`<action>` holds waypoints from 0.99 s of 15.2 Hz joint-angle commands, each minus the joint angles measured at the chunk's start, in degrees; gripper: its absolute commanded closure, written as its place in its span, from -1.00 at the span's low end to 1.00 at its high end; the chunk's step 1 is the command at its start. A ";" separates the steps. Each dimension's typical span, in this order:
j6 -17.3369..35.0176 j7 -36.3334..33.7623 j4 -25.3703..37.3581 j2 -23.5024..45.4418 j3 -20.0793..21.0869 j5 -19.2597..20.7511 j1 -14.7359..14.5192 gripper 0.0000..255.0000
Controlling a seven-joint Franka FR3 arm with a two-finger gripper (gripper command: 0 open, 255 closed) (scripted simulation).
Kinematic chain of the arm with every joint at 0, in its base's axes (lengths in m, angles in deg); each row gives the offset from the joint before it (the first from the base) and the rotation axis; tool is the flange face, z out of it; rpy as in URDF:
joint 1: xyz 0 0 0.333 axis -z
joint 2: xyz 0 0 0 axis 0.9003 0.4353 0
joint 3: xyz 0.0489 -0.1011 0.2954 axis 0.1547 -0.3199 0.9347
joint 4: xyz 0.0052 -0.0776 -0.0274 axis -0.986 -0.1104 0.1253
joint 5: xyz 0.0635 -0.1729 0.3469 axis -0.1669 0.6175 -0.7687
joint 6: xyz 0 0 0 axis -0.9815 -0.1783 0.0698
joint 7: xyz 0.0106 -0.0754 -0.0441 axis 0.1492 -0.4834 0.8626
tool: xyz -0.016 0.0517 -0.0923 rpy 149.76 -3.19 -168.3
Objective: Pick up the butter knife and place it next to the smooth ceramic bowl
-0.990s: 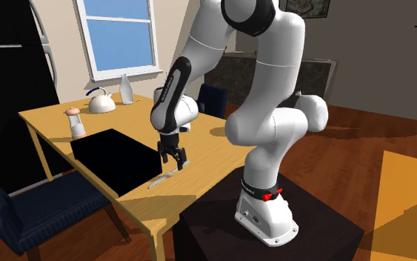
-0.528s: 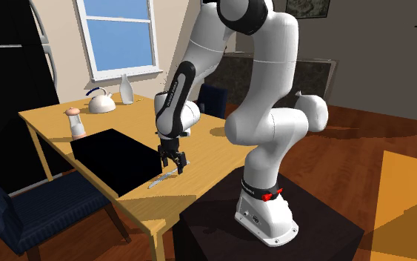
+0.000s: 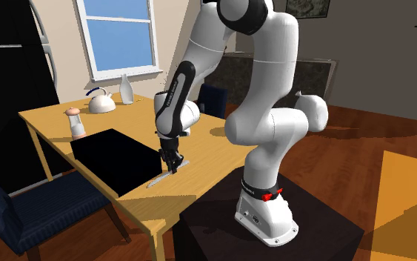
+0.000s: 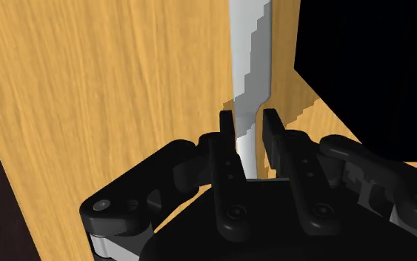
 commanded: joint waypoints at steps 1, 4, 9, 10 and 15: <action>-0.26 0.01 -0.25 0.07 0.08 -0.08 -0.07 1.00; -0.30 0.28 -0.37 -0.21 0.21 -0.68 -0.22 1.00; -3.55 6.28 -0.13 -4.70 0.28 -8.76 -1.60 1.00; -4.76 7.84 -0.04 -6.19 -0.13 -10.95 -2.44 1.00; -10.89 12.83 0.62 -12.73 -2.96 -17.83 -6.25 1.00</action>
